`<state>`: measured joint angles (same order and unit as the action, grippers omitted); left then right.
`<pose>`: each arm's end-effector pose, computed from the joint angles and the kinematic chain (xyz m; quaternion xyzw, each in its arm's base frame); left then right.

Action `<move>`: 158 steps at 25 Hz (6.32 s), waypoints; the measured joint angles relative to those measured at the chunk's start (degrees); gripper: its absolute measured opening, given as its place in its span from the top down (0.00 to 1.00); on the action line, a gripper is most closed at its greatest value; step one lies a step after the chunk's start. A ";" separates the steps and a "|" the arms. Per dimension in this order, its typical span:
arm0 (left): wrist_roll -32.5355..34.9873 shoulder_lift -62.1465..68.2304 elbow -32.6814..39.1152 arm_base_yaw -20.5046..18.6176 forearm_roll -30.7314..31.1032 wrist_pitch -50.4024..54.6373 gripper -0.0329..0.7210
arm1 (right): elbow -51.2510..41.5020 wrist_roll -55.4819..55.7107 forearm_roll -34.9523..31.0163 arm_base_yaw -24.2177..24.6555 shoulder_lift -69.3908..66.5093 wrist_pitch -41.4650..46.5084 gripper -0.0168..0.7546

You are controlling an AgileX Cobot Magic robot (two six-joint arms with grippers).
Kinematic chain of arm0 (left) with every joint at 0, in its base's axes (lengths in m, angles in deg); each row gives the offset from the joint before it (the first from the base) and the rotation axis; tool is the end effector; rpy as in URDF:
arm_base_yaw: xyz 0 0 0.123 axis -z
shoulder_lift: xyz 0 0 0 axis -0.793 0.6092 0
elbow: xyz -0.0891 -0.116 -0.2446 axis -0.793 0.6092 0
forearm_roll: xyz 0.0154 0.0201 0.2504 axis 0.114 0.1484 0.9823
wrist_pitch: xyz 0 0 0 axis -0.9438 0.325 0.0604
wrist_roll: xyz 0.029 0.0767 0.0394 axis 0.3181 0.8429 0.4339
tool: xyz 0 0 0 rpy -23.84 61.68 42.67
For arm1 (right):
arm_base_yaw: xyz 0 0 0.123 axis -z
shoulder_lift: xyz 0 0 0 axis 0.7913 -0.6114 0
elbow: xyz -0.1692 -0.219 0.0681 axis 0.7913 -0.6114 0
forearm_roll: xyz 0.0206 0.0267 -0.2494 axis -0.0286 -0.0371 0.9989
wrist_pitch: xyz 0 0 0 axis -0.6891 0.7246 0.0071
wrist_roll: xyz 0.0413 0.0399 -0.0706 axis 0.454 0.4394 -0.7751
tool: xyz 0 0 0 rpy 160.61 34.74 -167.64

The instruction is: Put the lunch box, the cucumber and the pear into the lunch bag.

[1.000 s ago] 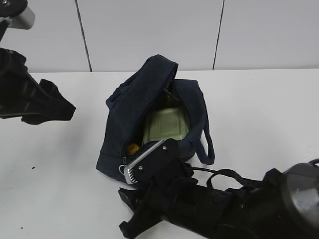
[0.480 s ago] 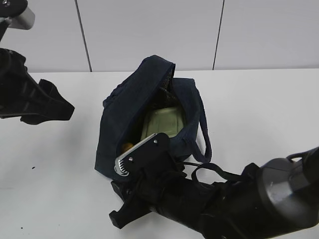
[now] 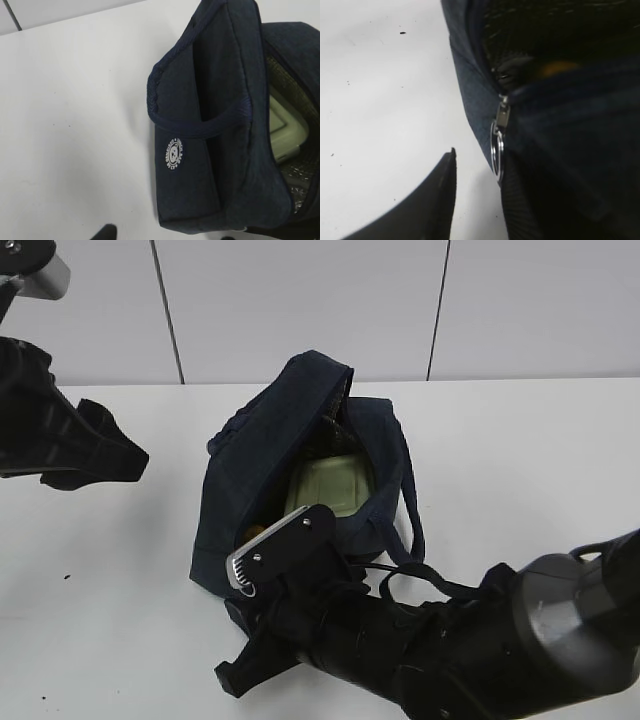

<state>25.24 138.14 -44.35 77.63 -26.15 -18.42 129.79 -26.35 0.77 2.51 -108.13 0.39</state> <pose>0.2254 -0.1134 0.2915 0.2419 0.9073 -0.0995 0.3293 0.2335 0.2647 0.1003 -0.3100 0.8071 0.1994 0.4612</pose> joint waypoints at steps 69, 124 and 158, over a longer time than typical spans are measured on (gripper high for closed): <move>34.18 5.10 8.31 7.77 -8.97 -13.35 0.47 | 4.62 -12.10 -8.01 0.00 25.70 34.28 0.97; 43.28 12.63 7.84 7.97 -32.39 -17.40 0.97 | 22.63 -12.95 -12.65 12.08 25.57 59.31 0.97; 43.28 12.62 12.88 7.97 -35.79 -18.19 0.97 | 28.11 -16.94 -10.51 16.03 18.40 56.44 0.97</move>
<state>68.52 150.77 -31.47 85.59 -61.94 -36.60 157.91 -43.29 -9.75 18.54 -89.73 56.82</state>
